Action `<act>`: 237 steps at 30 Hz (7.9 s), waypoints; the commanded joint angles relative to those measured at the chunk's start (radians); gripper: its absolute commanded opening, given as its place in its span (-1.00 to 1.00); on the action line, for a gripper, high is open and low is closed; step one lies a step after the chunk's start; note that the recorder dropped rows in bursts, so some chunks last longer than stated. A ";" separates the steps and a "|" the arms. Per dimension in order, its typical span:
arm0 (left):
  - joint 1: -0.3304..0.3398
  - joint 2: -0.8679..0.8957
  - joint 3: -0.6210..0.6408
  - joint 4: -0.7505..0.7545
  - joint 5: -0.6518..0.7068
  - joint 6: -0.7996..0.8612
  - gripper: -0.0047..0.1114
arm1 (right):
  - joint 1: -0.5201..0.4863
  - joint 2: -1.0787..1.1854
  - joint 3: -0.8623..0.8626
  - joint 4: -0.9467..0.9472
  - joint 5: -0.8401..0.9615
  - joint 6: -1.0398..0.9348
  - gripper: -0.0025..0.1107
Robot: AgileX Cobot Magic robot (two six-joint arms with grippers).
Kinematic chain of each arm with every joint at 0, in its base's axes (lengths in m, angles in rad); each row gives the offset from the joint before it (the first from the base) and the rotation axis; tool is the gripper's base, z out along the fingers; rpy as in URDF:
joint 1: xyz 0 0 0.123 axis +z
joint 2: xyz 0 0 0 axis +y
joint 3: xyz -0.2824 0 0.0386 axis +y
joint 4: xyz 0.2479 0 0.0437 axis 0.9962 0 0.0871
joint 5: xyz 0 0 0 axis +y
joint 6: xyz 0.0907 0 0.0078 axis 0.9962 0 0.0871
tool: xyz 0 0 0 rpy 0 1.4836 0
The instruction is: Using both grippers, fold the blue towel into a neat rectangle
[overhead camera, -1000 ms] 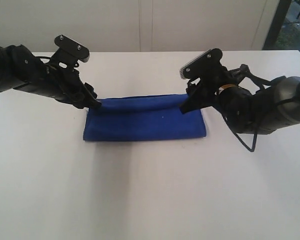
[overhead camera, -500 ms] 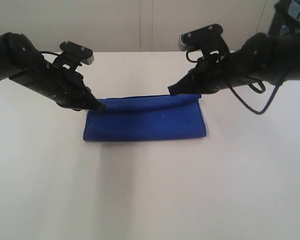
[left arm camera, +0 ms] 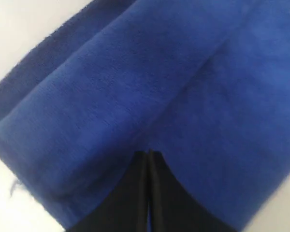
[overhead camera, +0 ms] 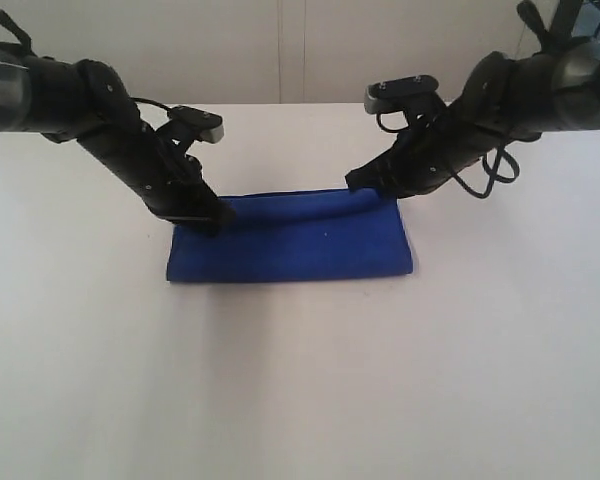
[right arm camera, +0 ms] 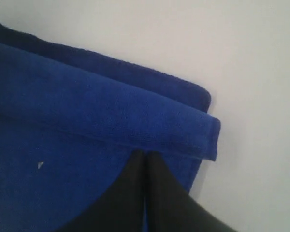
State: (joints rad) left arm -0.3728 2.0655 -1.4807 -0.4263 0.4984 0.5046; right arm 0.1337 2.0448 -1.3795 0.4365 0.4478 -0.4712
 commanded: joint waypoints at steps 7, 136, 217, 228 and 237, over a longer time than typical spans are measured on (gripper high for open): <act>0.004 0.038 -0.015 0.054 -0.265 -0.008 -0.92 | -0.005 0.081 -0.027 -0.016 -0.142 0.002 -0.96; -0.008 -0.152 0.142 0.271 0.298 -0.576 -0.48 | -0.005 -0.170 0.233 -0.001 0.022 0.063 -0.96; 0.124 0.030 0.072 0.262 -0.222 -0.526 -0.92 | 0.046 0.231 -0.190 0.169 -0.080 -0.014 -0.96; 0.151 -0.079 0.072 0.265 -0.213 -0.524 -0.92 | 0.035 0.156 -0.190 0.169 -0.105 -0.014 -0.96; 0.151 -0.145 0.078 0.265 -0.078 -0.526 -0.92 | 0.018 0.029 -0.162 0.125 0.066 -0.023 -0.96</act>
State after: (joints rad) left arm -0.2252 1.9270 -1.4138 -0.1621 0.3469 -0.0158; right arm 0.1568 2.1118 -1.5618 0.5796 0.4457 -0.4807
